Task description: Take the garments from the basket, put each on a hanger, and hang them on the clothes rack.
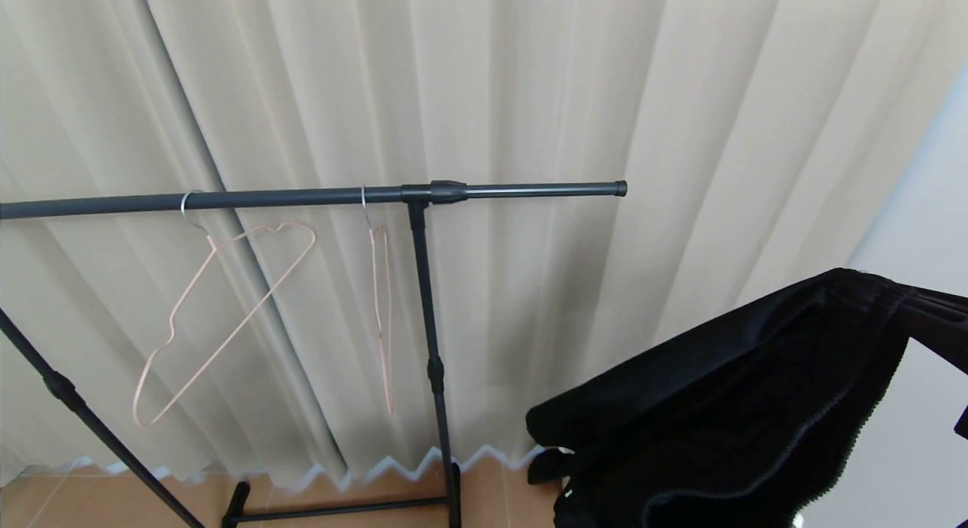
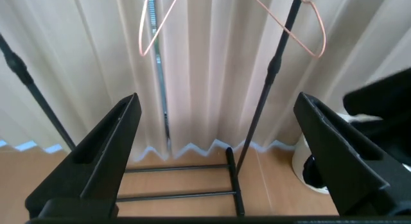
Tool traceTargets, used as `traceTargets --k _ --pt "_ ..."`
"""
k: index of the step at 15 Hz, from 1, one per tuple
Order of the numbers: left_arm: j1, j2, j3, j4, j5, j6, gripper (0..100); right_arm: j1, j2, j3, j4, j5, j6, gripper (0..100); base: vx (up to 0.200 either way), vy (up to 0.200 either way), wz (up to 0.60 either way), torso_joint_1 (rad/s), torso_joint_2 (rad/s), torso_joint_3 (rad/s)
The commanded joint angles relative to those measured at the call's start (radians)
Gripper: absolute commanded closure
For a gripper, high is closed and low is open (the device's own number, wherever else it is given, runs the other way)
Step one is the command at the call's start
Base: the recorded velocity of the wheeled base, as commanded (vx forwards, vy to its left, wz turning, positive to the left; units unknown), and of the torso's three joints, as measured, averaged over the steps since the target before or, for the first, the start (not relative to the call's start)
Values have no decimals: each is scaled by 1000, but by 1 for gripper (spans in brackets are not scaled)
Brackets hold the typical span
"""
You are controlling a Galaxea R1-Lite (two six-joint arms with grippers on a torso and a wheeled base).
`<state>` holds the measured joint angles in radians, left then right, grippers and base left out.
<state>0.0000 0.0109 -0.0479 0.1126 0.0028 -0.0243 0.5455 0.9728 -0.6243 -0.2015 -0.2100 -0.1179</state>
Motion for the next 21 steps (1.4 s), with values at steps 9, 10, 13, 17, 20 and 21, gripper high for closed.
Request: traceTargets --k 9,10,13,17,20,21 --pt "2 1 0 -1 2 -2 0 1 1 0 -1 0 0 100 -22 178 0 4 4 3" --pt "2 1 0 -1 2 -2 0 1 1 0 -1 0 0 100 -200 0 0 12 2 2" --pt "2 1 0 -1 2 -2 0 1 1 0 -1 0 0 100 -200 0 0 7 7 2" --pt "2 1 -1 -1 5 -6 0 1 0 5 -1 0 0 100 -150 50 0 0 6 6" --pt "2 1 0 -1 3 -6 0 1 0 6 -1 0 0 100 0 200 0 -9 1 2" --pt "2 1 0 -1 3 -6 0 1 0 6 -1 0 0 100 0 200 0 -2 2 12"
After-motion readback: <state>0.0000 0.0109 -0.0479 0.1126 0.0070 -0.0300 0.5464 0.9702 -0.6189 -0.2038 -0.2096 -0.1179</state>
